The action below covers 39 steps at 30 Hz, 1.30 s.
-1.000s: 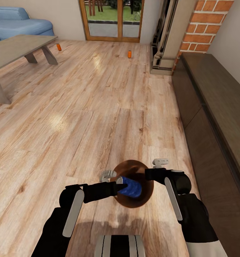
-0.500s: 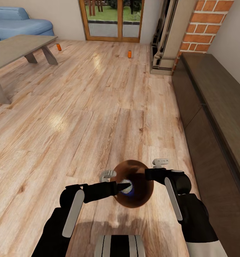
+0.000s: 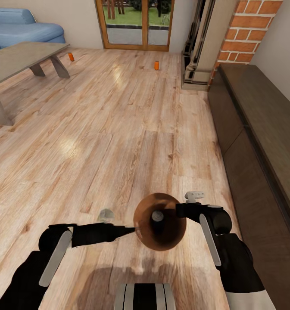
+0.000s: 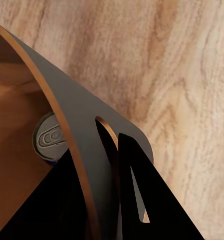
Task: Put the three can of soda from the living room inside the tash can in the kitchen.
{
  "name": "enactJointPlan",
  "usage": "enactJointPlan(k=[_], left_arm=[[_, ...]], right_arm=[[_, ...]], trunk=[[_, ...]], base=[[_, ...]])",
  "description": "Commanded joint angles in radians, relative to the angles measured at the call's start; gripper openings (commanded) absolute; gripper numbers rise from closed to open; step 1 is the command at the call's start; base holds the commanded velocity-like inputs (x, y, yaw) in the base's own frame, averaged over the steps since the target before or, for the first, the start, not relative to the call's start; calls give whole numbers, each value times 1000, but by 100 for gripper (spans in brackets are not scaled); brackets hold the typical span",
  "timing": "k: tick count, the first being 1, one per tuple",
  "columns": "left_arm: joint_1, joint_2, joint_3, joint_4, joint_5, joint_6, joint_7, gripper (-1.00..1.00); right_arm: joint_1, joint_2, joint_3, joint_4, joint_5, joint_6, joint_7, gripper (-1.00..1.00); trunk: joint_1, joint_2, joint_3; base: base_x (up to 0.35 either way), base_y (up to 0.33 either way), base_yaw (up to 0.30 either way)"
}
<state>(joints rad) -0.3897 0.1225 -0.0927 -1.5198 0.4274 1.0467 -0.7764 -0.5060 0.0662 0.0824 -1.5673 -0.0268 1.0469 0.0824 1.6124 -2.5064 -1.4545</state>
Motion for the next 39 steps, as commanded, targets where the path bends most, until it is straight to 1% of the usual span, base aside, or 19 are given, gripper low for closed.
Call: enactJointPlan(k=[1,3,4,5,7,8,9,10,12,14,16,20,23,27,39], left_arm=[[0,36,3,0,1,0,-54,100],[0,98,25,0,3,0,-141,100],[0,151,75,0,3,-5,-228,100],[0,164,91,0,3,-6,-252,100],[0,217,150,0,0,-10,-351,100],[0,277,183,1,-5,-12,-425,100],[0,304,191,1,-6,-12,-447,100],[1,355,208,10,-29,-12,-470,100],[1,359,222,15,-89,-13,-443,100],[1,354,233,15,-144,-16,-393,100],[1,346,236,13,-161,-28,-361,100],[0,338,238,13,-171,-56,-341,100],[0,337,238,13,-172,-62,-339,100],[0,335,239,14,-173,-64,-338,100],[0,335,243,15,-174,-57,-337,100]], right_arm=[[0,1,1,0,-24,0,2,-100],[0,1,2,0,-24,0,2,-100],[0,1,2,0,-24,0,2,-100],[0,1,2,0,-24,0,2,-100],[0,1,2,0,-24,0,2,-100],[0,1,2,0,-24,0,2,-100],[0,1,2,0,-24,0,2,-100],[0,3,3,0,-25,0,3,-100],[0,2,3,-1,-25,0,5,-100],[0,2,3,-1,-25,-1,7,-100],[0,1,1,-1,-25,-2,7,-100],[0,2,0,0,-25,-2,3,-100],[0,6,2,0,-25,-1,0,-100],[0,9,0,0,-24,0,-2,-100],[0,7,-5,-1,-24,0,-3,-100]], trunk=[[0,0,0],[0,0,0],[0,0,0],[0,0,0],[0,0,0],[0,0,0],[0,0,0],[0,0,0],[0,0,0],[0,0,0],[0,0,0],[0,0,0],[0,0,0],[0,0,2],[0,0,20]], base=[[0,0,0],[0,0,0],[0,0,0],[0,0,0],[0,0,0],[0,0,0],[0,0,0],[0,0,0],[0,0,0],[0,0,0],[0,0,0],[0,0,0],[0,0,0],[0,0,0],[0,0,0]])
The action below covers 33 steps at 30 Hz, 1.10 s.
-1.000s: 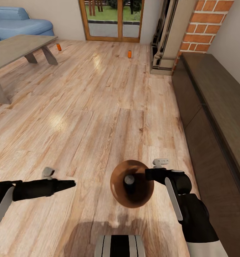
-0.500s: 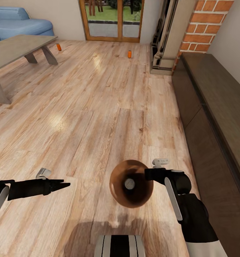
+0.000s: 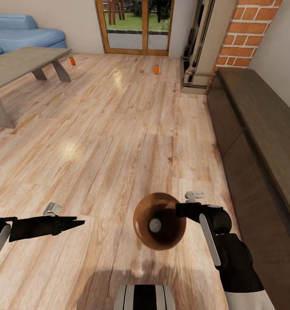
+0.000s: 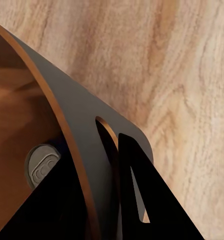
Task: Put the three can of soda from the living room inside the tash can in the kitchen.
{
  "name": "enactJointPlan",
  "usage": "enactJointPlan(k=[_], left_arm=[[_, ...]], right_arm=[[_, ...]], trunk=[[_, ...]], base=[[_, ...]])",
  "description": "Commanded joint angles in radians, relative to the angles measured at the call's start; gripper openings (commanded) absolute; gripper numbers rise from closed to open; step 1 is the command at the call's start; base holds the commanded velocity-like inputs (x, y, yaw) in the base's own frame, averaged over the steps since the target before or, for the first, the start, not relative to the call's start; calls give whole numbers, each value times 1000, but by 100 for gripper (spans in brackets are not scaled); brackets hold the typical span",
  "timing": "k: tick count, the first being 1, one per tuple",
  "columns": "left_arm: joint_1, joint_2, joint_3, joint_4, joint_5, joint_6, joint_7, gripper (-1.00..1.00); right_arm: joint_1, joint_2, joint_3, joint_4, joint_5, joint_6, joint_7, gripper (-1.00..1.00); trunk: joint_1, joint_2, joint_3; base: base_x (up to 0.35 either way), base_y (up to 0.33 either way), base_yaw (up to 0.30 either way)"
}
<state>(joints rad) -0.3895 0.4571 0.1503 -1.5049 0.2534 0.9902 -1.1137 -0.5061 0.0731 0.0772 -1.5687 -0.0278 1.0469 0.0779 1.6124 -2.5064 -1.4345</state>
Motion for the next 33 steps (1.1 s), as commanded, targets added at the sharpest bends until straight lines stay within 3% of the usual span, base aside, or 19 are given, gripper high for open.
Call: enactJointPlan(k=[1,13,19,25,27,30,33], left_arm=[[0,0,0,0,0,-1,0,100],[1,7,-7,-3,18,-10,-52,100],[1,2,-9,-4,20,-83,-73,100],[1,-3,-20,-11,21,-92,-93,100],[1,-13,-21,-11,20,-93,-96,100],[1,-47,-19,-5,12,-98,-93,100],[1,-52,-19,-1,9,-99,-90,100]], right_arm=[[0,0,1,0,-23,-1,2,-100],[0,-3,2,-1,-23,0,5,-100],[0,-4,1,-1,-23,0,5,-100],[0,-4,1,-1,-23,0,5,-100],[0,-4,1,-1,-23,0,5,-100],[0,-4,1,-1,-23,0,5,-100],[0,-3,1,-1,-23,0,5,-100]], trunk=[[0,0,2],[0,0,14],[0,0,22],[0,0,32],[0,0,35],[0,0,39],[0,0,44]], base=[[0,0,0],[0,0,0],[0,0,0],[0,0,0],[0,0,0],[0,0,0],[0,0,0]])
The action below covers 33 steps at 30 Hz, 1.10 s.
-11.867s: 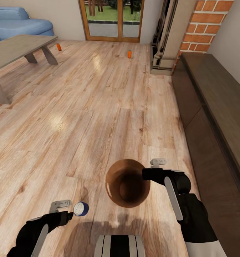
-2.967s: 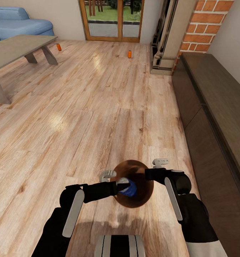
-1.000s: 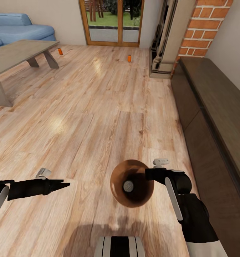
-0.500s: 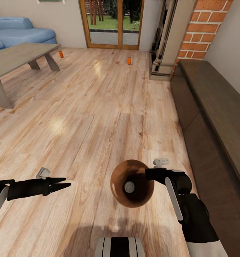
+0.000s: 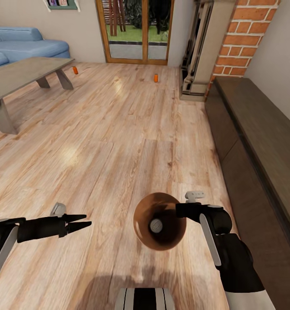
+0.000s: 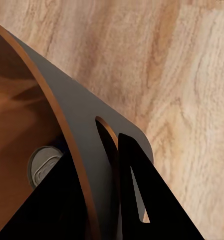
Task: Put the three can of soda from the living room inside the tash can in the kitchen.
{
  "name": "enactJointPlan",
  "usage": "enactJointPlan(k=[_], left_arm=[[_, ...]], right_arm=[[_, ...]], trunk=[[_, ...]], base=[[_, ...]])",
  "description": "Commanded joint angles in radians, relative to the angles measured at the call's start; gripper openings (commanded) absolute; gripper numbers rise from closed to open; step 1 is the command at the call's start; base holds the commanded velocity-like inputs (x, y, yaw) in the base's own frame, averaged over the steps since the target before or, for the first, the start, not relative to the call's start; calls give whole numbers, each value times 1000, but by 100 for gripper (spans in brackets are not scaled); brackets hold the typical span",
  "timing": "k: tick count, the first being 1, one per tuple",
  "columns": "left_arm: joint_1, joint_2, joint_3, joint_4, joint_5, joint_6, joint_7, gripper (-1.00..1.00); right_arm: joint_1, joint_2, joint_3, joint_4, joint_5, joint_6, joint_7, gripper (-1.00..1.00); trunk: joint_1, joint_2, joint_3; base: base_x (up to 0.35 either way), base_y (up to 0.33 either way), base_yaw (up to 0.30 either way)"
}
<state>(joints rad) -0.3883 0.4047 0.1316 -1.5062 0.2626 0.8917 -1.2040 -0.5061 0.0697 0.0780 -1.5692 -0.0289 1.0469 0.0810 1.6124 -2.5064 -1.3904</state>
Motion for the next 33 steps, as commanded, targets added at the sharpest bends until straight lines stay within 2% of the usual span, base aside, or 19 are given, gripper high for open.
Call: enactJointPlan(k=[1,7,14,33], left_arm=[[0,-1,0,1,-1,0,0,100],[0,-4,-1,6,-3,-3,4,100],[0,-28,-1,46,-7,-75,7,100],[0,-38,-4,75,0,-98,7,100]], right_arm=[[0,0,0,0,-22,0,2,-100],[0,1,-1,-3,-21,0,0,-100],[0,0,0,-3,-20,0,-1,-100],[0,-1,-2,-3,-20,0,-1,-100]], trunk=[[0,0,2],[0,0,11],[0,0,22],[0,0,52]], base=[[0,0,0],[0,0,0],[0,0,0],[0,0,0]])
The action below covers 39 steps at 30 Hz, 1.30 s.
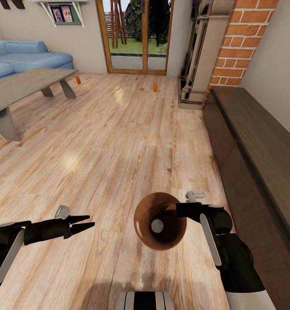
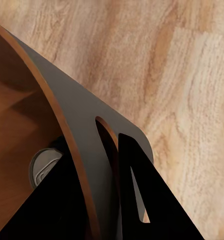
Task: Put the three can of soda from the living room inside the tash can in the kitchen.
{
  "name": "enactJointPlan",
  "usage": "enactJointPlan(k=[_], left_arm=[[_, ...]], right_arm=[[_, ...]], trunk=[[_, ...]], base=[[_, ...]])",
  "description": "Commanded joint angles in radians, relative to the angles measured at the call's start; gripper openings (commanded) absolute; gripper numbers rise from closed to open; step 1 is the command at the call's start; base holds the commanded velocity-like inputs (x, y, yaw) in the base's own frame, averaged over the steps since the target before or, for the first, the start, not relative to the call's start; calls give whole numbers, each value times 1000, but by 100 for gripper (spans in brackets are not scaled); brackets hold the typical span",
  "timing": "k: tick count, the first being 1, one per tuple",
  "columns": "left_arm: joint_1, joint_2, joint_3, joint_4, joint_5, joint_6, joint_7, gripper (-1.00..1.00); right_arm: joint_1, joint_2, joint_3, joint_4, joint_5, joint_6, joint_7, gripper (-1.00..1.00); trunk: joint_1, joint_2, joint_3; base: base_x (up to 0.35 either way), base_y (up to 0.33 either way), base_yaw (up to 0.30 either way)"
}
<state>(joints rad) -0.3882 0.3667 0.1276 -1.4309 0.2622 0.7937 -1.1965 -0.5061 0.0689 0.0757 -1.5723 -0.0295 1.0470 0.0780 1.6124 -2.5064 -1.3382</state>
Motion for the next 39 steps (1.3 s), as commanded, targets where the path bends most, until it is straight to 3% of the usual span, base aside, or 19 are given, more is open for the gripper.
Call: enactJointPlan(k=[1,11,34,39], left_arm=[[0,0,0,3,0,0,0,100],[0,-36,0,29,-18,-2,0,100],[0,-35,6,65,-20,-7,-3,100],[0,-36,4,65,-15,-73,-11,100]], right_arm=[[0,0,0,0,-20,0,2,-100],[0,-1,-9,-1,-20,0,2,-100],[0,-1,-13,-1,-20,0,2,-100],[0,-1,-12,-1,-20,0,2,-100]], trunk=[[0,0,2],[0,0,18],[0,0,54],[0,0,62]], base=[[0,0,0],[0,0,0],[0,0,0],[0,0,0]])
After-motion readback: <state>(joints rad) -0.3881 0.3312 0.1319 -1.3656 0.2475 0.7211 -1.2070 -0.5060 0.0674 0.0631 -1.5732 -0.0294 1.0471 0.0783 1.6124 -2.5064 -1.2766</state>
